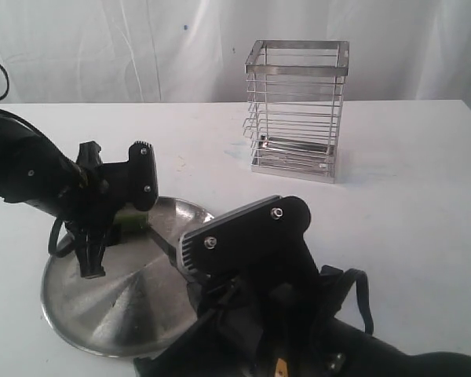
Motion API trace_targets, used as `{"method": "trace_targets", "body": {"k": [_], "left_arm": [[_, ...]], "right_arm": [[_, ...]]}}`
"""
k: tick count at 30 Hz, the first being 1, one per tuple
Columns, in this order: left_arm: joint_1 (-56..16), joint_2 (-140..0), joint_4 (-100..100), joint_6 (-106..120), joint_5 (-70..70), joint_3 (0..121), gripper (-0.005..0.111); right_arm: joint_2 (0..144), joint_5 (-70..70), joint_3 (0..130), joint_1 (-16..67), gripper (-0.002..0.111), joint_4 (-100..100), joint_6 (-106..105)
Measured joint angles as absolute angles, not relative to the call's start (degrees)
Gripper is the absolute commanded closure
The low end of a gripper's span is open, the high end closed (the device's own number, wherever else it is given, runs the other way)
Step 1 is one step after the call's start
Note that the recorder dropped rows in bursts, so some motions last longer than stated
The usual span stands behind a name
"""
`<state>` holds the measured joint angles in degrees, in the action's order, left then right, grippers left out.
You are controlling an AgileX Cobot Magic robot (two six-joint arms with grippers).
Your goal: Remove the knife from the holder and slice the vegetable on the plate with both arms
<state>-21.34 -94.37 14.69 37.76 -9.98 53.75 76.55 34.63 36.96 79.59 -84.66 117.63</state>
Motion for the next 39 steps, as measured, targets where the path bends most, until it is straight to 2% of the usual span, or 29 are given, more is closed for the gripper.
{"method": "trace_targets", "body": {"k": [14, 21, 39], "left_arm": [[-18.6, -97.1, 16.5, 36.5, -10.2, 53.7, 0.049], [-18.6, -97.7, 16.7, 36.5, -9.0, 53.7, 0.036], [-18.6, -101.7, 17.7, 36.6, -2.6, 53.7, 0.036]], "right_arm": [[76.6, 40.7, 37.0, 79.6, 0.108, -85.7, 117.6], [76.6, 40.7, 37.0, 79.6, 0.108, -86.0, 117.6], [76.6, 40.6, 37.0, 79.6, 0.108, -87.7, 117.6]]}}
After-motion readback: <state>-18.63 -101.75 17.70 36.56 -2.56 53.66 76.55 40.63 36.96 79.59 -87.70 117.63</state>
